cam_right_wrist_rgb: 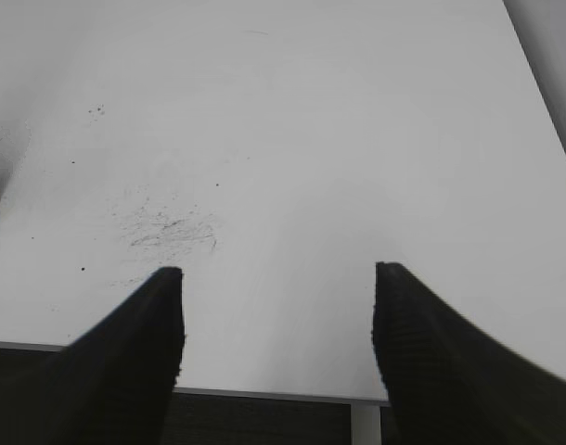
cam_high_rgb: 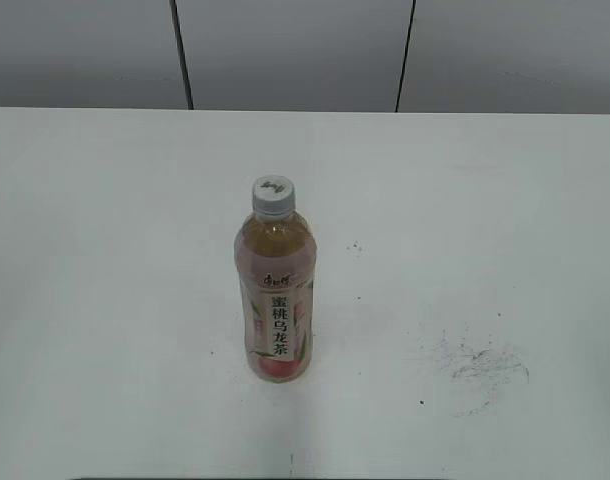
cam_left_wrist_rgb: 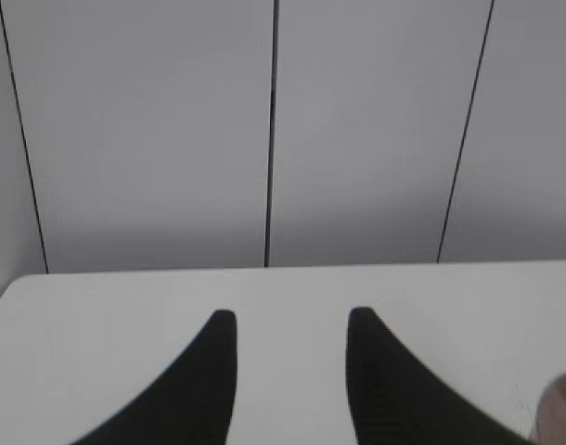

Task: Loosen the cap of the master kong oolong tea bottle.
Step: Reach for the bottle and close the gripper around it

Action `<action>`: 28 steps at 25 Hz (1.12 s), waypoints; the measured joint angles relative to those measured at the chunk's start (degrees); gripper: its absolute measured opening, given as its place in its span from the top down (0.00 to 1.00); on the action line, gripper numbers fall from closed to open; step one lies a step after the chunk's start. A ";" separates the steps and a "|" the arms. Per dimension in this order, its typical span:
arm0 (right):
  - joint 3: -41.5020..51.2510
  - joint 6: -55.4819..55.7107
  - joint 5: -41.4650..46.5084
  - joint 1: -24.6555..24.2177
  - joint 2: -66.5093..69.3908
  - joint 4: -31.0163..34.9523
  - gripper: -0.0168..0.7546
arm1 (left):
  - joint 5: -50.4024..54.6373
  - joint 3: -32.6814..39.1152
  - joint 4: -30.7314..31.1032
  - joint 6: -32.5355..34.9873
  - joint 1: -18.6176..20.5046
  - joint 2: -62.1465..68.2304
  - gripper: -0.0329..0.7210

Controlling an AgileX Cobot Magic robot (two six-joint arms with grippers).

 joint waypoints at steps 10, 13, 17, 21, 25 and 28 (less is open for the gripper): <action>0.00 0.00 0.00 0.00 0.00 0.00 0.35 | -28.09 0.99 -6.25 2.63 0.00 27.08 0.31; 0.00 0.00 0.00 0.00 0.00 0.00 0.35 | -35.32 0.99 -6.47 2.81 0.00 35.46 0.22; 0.00 0.00 0.00 0.00 0.00 0.00 0.35 | -44.98 1.03 -7.39 2.74 -1.82 47.06 0.19; 0.00 0.00 0.00 0.00 0.00 0.00 0.35 | -56.64 1.03 -4.09 2.58 -6.11 55.77 0.19; 0.00 0.00 0.00 0.00 0.00 0.00 0.35 | -68.98 1.03 -0.60 2.32 -9.75 66.14 0.19; 0.00 0.00 0.00 0.00 0.00 0.00 0.35 | -76.75 1.03 0.35 0.85 -11.49 73.01 0.19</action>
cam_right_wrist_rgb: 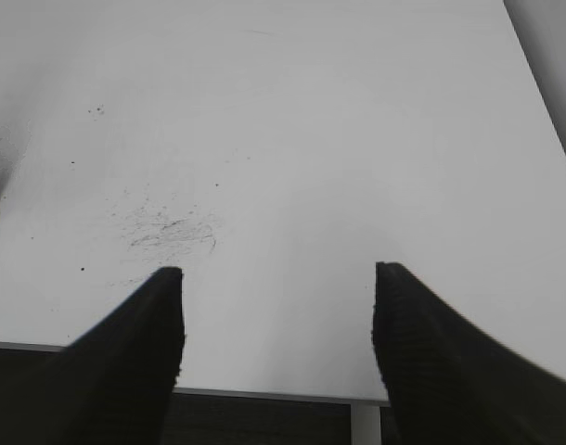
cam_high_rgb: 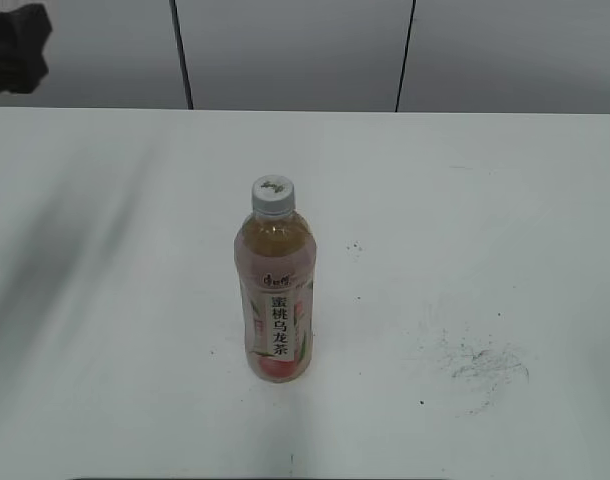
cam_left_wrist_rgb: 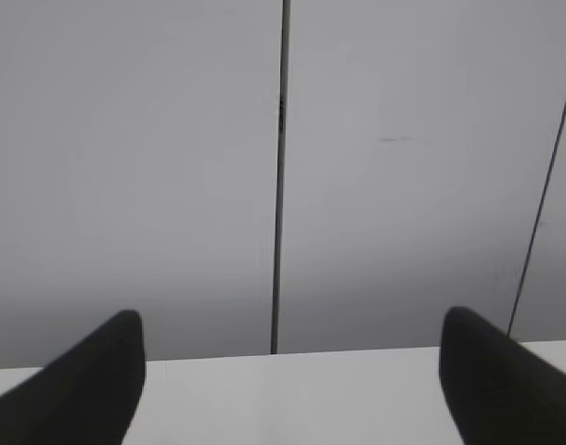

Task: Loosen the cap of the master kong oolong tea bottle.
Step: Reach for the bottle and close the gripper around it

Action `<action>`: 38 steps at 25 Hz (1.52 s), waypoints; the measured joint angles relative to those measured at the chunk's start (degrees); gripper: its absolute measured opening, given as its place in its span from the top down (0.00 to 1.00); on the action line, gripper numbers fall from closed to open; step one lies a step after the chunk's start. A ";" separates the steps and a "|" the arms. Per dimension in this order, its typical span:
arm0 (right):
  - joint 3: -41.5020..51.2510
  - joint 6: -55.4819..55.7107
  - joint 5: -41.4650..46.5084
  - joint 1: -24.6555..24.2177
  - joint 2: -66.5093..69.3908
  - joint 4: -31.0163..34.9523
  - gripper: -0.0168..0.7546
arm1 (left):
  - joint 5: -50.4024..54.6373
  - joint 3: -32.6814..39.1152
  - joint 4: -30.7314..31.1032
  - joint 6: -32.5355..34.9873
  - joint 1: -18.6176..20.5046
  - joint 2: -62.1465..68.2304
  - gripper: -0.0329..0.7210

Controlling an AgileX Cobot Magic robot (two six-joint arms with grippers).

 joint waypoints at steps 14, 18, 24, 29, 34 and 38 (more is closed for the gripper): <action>0.00 0.00 0.00 0.00 0.00 0.00 0.35 | -27.11 15.51 22.25 -15.43 -1.71 9.16 0.19; 0.00 0.00 0.00 0.00 0.00 0.00 0.35 | -27.72 18.23 33.38 -17.23 -1.71 9.16 0.18; 0.00 0.00 0.00 0.00 0.00 0.00 0.35 | -28.35 18.05 43.43 -22.01 -1.71 9.95 0.18; 0.00 0.00 -0.05 0.00 0.00 0.00 0.35 | -28.35 15.44 52.67 -27.13 -1.71 13.11 0.18; 0.00 0.00 -0.05 0.00 0.00 0.00 0.35 | -28.35 12.94 57.98 -31.17 -1.71 14.16 0.18; 0.00 0.00 -0.05 0.00 0.00 0.00 0.35 | -28.66 9.86 61.90 -34.36 -1.71 15.50 0.18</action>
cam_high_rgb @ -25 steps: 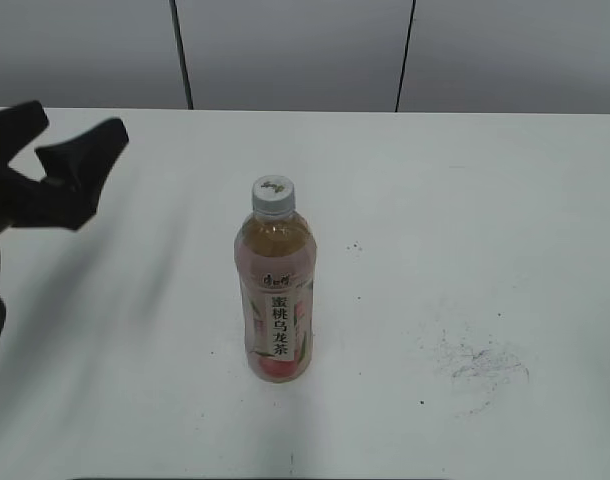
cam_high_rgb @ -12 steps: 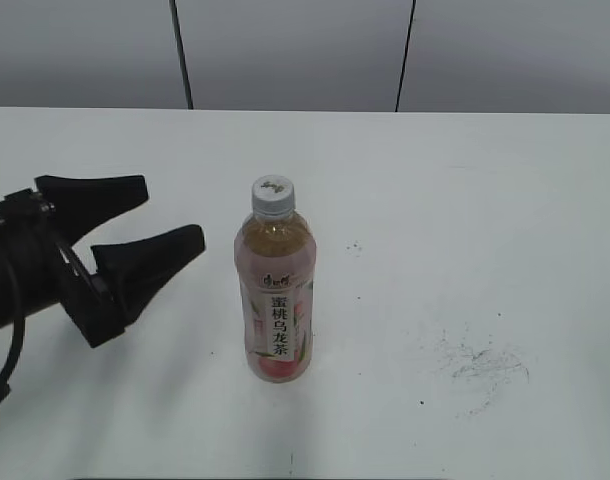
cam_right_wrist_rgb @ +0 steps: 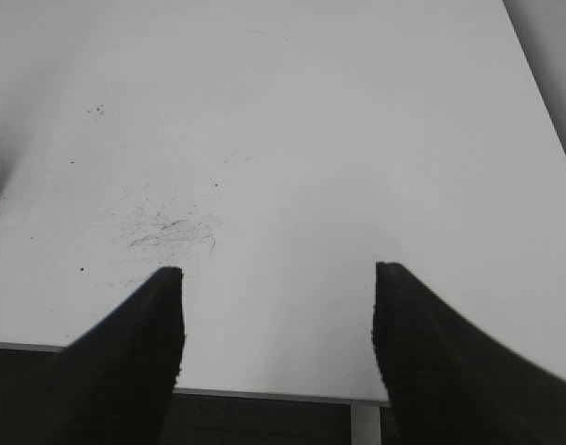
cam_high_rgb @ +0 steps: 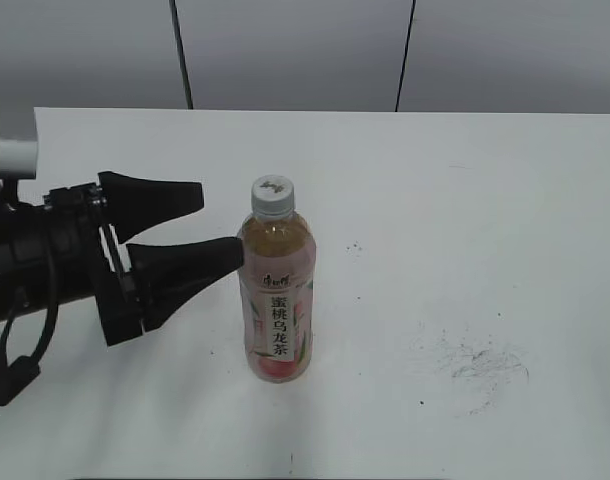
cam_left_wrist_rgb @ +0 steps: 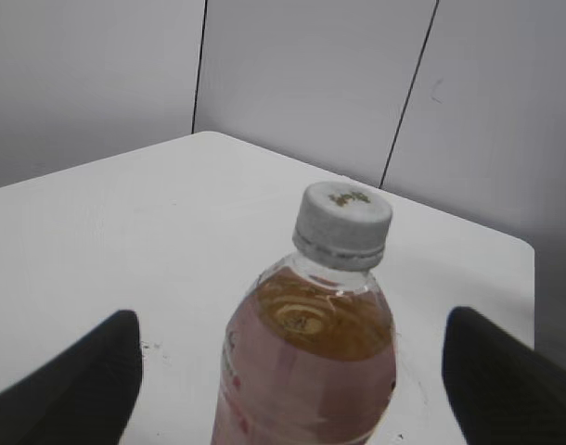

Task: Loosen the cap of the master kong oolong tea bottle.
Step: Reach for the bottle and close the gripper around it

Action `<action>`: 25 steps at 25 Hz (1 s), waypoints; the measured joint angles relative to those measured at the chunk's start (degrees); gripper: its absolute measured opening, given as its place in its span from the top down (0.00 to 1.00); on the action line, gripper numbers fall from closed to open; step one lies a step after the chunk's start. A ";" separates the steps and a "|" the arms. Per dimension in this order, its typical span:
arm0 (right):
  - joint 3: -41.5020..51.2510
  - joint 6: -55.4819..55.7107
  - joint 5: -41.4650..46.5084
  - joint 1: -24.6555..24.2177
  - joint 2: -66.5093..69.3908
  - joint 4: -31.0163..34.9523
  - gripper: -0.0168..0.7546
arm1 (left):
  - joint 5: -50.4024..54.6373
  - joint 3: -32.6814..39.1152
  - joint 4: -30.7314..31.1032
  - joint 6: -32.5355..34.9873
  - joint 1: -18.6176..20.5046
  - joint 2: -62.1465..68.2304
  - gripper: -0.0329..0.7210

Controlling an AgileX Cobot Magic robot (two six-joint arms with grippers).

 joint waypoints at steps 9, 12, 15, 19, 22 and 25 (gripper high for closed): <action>0.00 -0.05 0.00 0.00 0.00 0.00 0.35 | 0.16 -4.80 4.79 -1.69 -2.95 5.53 0.17; 0.00 -0.01 0.00 0.00 0.00 0.00 0.35 | 0.23 -6.58 4.93 -1.69 -5.16 6.01 0.17; 0.00 -0.01 0.00 0.00 0.00 0.00 0.35 | 0.40 -8.36 4.75 -1.69 -6.57 6.06 0.17; 0.00 -0.01 0.00 0.00 0.00 0.00 0.35 | 1.10 -9.99 3.79 -1.69 -7.48 7.39 0.17; 0.00 -0.01 0.00 0.00 0.00 0.00 0.35 | 1.51 -10.84 3.44 -1.69 -7.55 9.67 0.17; 0.00 -0.01 0.00 0.00 0.00 0.00 0.35 | 1.40 -11.76 3.36 -1.69 -7.68 12.27 0.17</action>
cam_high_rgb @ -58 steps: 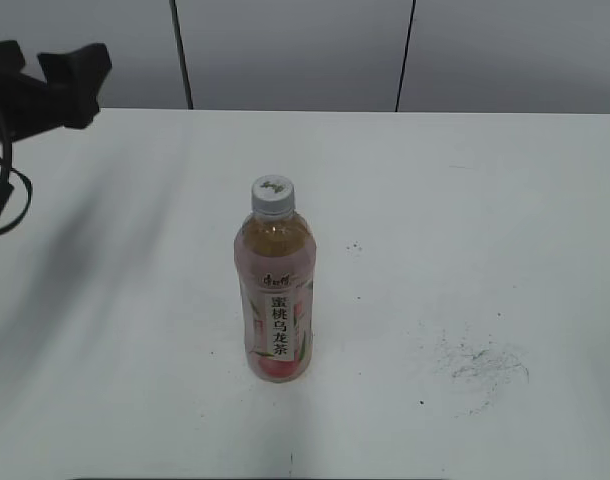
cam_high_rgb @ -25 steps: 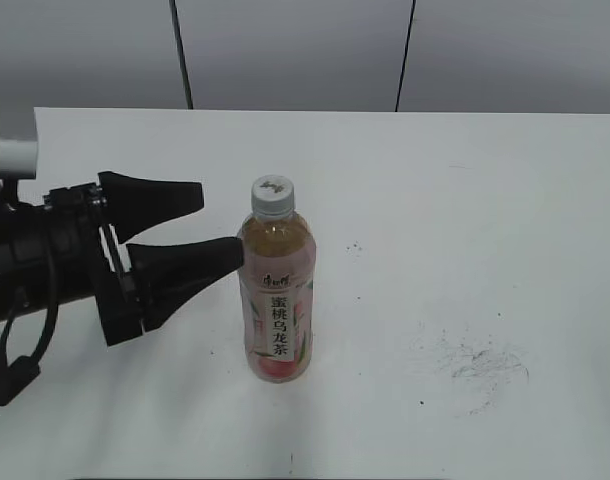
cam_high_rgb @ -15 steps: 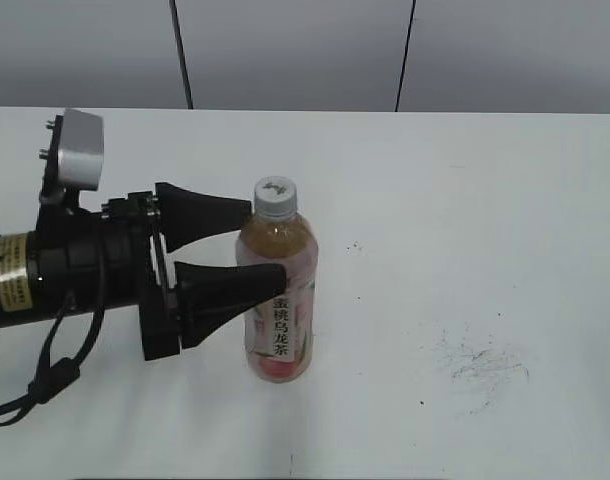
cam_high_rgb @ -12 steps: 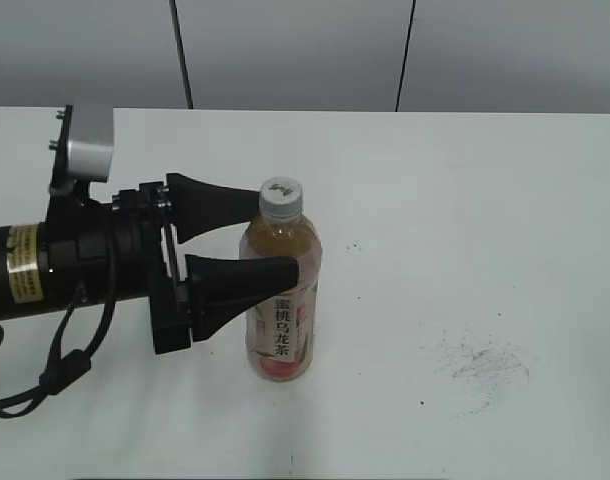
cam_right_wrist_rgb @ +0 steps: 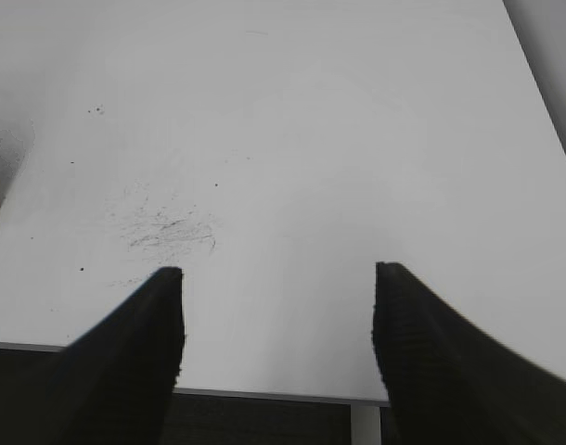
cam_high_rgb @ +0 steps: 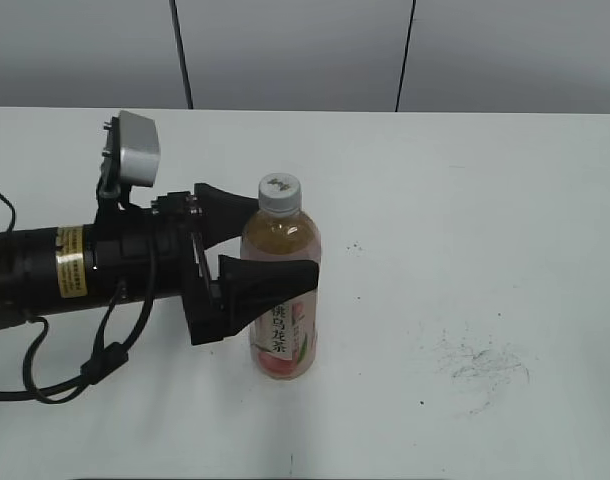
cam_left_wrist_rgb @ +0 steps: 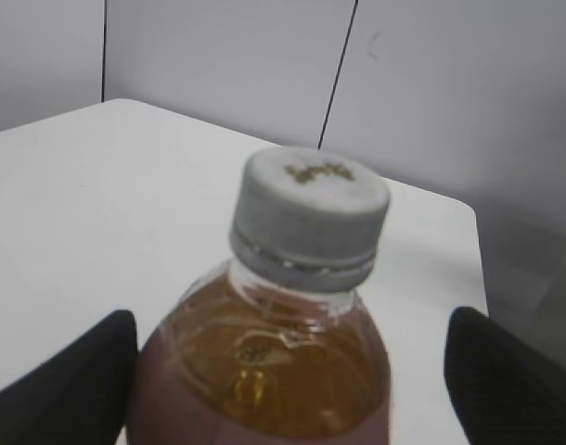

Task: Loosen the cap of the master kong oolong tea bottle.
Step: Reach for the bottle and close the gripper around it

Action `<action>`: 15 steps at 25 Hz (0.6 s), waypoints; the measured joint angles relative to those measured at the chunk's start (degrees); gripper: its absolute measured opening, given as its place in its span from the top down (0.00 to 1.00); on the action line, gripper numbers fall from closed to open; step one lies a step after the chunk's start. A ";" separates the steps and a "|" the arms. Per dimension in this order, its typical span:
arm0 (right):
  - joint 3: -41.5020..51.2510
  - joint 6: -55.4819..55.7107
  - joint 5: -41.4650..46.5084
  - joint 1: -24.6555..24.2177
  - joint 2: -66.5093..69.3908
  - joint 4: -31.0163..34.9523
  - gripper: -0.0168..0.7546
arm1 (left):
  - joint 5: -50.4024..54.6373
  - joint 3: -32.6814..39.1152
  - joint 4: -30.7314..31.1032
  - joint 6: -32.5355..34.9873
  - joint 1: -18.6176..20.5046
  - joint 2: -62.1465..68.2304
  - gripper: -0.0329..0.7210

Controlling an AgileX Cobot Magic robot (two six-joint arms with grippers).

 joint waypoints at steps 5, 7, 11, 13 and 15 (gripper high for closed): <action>0.00 0.00 0.00 0.00 0.00 0.00 0.35 | -0.37 -2.22 0.00 0.00 -0.17 3.76 0.17; 0.00 0.00 0.00 0.00 0.00 0.00 0.35 | -0.62 -2.74 0.00 0.00 -0.17 4.64 0.17; 0.00 0.00 0.00 0.00 0.00 0.00 0.35 | -0.94 -2.76 -0.10 0.75 -0.17 5.86 0.17; 0.00 0.00 0.00 0.00 0.00 0.00 0.35 | -1.07 -2.76 -0.32 1.20 -0.17 6.49 0.17; 0.00 0.00 0.00 0.00 0.00 0.00 0.35 | -1.08 -2.76 -0.44 1.57 -0.17 6.71 0.18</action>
